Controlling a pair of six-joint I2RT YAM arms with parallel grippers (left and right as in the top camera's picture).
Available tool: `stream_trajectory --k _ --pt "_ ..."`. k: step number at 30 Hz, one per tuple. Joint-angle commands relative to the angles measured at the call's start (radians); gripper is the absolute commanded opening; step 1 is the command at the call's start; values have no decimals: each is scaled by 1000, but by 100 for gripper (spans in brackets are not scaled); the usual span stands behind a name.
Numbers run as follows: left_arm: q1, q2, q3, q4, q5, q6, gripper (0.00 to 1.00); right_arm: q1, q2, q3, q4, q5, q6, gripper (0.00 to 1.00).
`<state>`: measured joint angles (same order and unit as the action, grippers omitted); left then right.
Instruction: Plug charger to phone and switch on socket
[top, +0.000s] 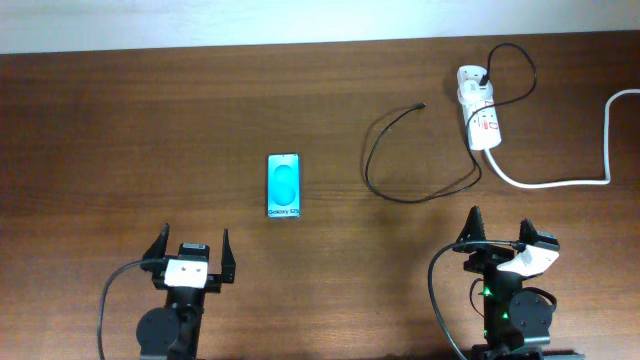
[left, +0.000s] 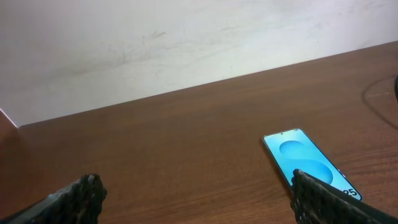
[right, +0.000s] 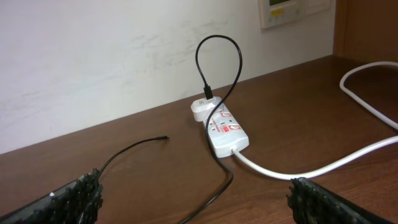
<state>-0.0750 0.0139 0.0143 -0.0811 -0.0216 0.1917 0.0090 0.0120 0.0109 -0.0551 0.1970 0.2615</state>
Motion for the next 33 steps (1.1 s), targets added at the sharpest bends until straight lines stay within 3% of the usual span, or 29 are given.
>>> stream_trajectory --k 1,17,23,33 --pt "7 -9 -6 -2 16 16 99 -3 -6 -5 -8 13 -3 98" --pt "6 -8 44 35 35 -26 99 -3 -6 -5 -8 13 -3 98" --pt "6 -8 225 -135 45 -26 99 -3 -6 -5 -8 13 -3 98" --pt "6 32 285 -142 100 -75 99 -3 -6 -5 -8 13 -3 98"
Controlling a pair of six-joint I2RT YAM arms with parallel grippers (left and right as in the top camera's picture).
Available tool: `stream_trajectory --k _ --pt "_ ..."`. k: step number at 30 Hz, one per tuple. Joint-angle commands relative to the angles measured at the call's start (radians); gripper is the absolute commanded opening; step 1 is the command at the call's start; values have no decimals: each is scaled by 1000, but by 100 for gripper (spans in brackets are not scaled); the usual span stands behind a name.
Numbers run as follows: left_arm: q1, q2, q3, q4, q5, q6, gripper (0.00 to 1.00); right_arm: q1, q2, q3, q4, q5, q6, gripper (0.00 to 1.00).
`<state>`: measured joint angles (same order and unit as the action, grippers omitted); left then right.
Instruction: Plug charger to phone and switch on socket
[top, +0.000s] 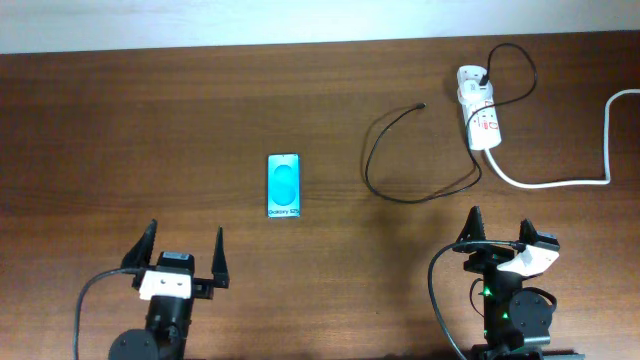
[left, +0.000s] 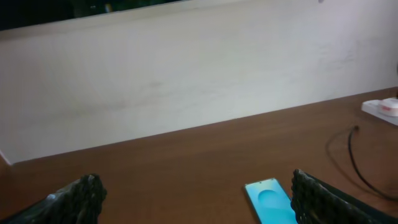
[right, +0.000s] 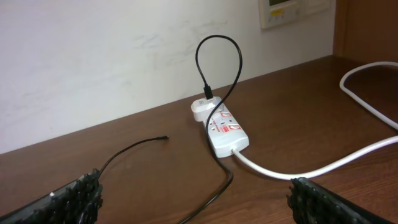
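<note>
A phone (top: 283, 185) with a lit blue screen lies flat mid-table, also low in the left wrist view as the phone (left: 267, 198). The black charger cable (top: 400, 165) loops from a white adapter in the white socket strip (top: 478, 108); its free plug end (top: 419, 105) lies on the wood. In the right wrist view the strip (right: 225, 129) and cable (right: 134, 148) show ahead. My left gripper (top: 178, 257) stands open, near the front edge, below and left of the phone. My right gripper (top: 498, 230) is open near the front right, empty.
A thick white mains cord (top: 585, 150) runs from the strip toward the right edge. A pale wall (right: 112, 56) backs the table, with a wall panel (right: 283, 11) at upper right. Bare brown tabletop (top: 150, 120) stretches left of the phone.
My left gripper has moved back toward the front edge and left, and its camera has tilted up: the phone sits lower and smaller in its view. The right arm is unchanged.
</note>
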<state>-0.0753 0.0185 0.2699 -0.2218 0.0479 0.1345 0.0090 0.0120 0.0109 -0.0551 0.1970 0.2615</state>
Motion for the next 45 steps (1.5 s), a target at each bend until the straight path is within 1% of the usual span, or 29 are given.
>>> stream_trajectory --k 1,5,14,16,18,22,23,26,30,31,33,35,39,41,45 --pt "6 40 39 -1 42 -18 99 -3 -6 -5 -8 13 -3 98" --pt "6 73 67 -1 43 -18 99 -3 -6 -5 -8 13 -3 98" --pt "6 74 122 -1 43 -18 99 -3 -6 -5 -8 13 -3 98" --pt "6 85 141 -1 43 -37 99 -3 -6 -5 -8 13 -3 98" --pt "6 124 161 -2 52 -37 99 -3 -6 -5 -8 13 -3 98" --pt "6 251 227 -2 123 -41 99 -3 -6 -5 -8 13 -3 98" --pt "6 285 251 -2 135 -66 99 -3 -6 -5 -8 13 -3 98" --pt "6 365 311 -13 215 -70 99 -3 -6 -5 -8 13 -3 98" --pt "6 431 381 -91 219 -71 99 -3 -6 -5 -8 13 -3 98" --pt "6 441 388 -91 220 -71 99 -3 -6 -5 -8 13 -3 98" --pt "6 454 393 -93 230 -118 99 -3 -6 -5 -8 13 -3 98" --pt "6 461 393 -104 267 -124 99 -3 -6 -5 -8 13 -3 98" --pt "6 494 404 -110 272 -137 99 -3 -6 -5 -8 13 -3 98" --pt "6 553 435 -111 303 -150 99 -3 -6 -5 -8 13 -3 98" --pt "6 758 560 -133 402 -150 99 -3 -6 -5 -8 13 -3 98"
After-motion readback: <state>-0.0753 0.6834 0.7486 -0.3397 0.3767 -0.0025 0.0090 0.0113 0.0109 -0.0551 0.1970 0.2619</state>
